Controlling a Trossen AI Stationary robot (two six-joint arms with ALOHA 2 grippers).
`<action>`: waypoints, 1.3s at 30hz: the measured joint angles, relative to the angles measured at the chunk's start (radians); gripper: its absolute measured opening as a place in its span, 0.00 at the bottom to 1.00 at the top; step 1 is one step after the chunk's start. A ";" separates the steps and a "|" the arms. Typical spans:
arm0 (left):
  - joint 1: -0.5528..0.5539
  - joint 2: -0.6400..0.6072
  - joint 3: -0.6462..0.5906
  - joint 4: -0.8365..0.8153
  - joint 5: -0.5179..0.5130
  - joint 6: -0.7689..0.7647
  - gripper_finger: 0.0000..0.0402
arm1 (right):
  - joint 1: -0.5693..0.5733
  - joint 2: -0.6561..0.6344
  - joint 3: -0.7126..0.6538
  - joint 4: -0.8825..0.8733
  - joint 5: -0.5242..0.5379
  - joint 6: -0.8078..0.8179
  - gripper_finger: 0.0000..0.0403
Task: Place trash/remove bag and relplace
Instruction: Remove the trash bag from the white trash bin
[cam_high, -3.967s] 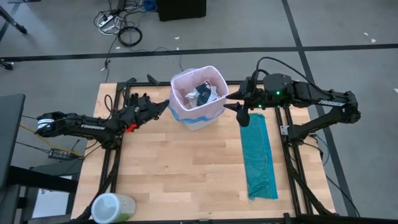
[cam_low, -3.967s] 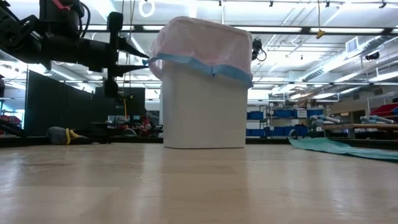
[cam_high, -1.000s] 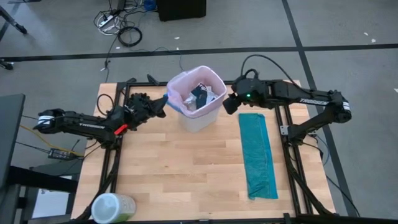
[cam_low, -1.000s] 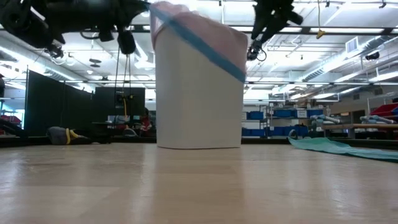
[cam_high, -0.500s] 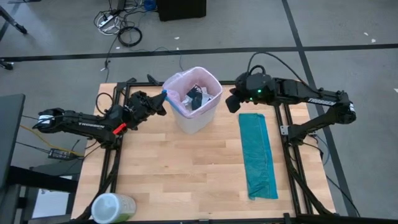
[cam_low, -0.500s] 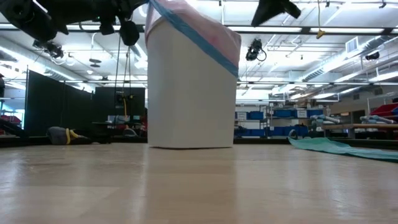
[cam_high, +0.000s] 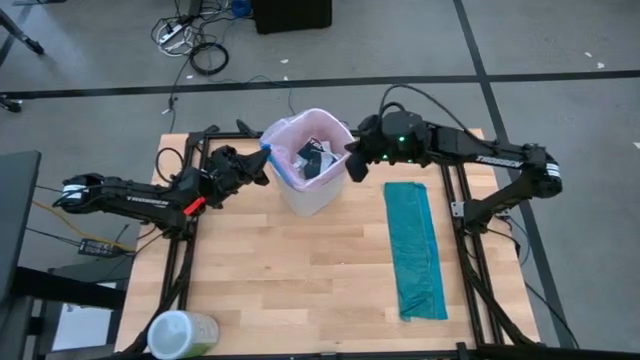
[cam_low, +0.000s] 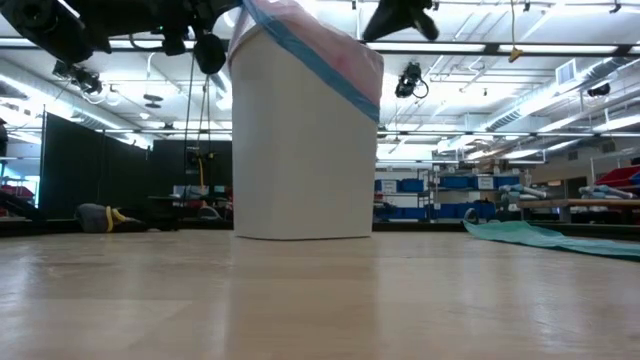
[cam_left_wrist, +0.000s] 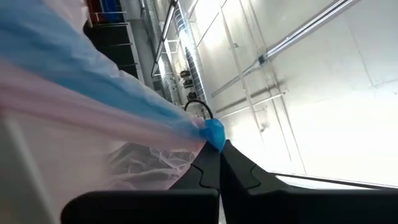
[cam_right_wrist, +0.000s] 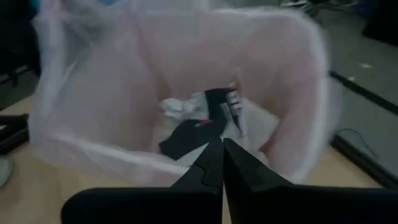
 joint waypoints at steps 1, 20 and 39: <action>0.000 0.000 0.000 0.005 0.000 0.000 0.01 | 0.000 0.011 0.000 0.003 -0.006 0.001 0.00; 0.034 -0.001 0.239 0.025 -0.064 0.165 0.01 | 0.029 0.121 -0.004 0.158 -0.007 -0.039 0.00; 0.135 0.024 0.438 -0.007 -0.101 0.163 0.01 | 0.020 -0.137 0.000 -0.132 0.148 0.001 0.05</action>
